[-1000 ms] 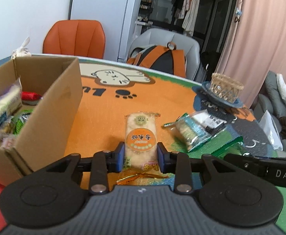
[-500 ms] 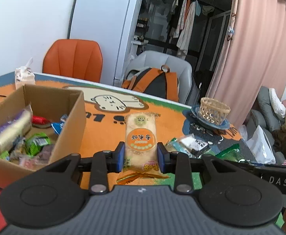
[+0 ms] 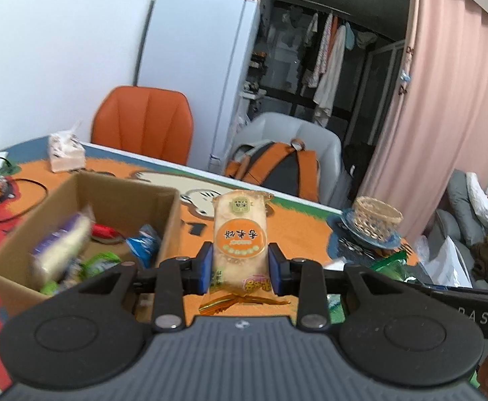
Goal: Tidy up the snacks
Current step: 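Carry the cake packet in the left tool while the right carries the green candy to the box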
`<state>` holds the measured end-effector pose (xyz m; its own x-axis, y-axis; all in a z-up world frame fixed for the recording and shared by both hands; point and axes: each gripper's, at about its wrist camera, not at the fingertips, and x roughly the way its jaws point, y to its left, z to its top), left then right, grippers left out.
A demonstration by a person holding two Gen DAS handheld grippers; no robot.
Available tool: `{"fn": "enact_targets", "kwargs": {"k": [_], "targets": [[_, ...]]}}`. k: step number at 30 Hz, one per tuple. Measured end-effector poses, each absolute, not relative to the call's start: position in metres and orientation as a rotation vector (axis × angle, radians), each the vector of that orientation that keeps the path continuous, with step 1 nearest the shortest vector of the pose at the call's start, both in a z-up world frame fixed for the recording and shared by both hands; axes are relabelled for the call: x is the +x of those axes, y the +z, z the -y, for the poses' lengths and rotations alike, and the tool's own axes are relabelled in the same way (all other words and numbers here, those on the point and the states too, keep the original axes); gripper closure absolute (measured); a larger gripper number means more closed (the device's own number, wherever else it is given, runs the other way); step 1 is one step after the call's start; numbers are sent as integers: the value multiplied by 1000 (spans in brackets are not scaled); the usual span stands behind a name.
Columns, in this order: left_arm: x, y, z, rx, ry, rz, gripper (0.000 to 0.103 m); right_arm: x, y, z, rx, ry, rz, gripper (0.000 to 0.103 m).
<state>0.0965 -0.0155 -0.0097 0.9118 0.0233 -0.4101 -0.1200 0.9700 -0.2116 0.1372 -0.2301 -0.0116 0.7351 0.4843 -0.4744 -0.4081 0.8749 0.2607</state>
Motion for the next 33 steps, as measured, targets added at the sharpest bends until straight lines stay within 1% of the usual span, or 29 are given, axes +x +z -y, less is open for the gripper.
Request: {"fn": "enact_targets", "kwargs": {"k": [17, 33], "targets": [[81, 6, -58, -251, 225, -383, 71, 143, 7, 151, 125, 645, -522, 68], [100, -12, -104, -293, 279, -435, 71, 160, 7, 97, 91, 720, -549, 67]]}}
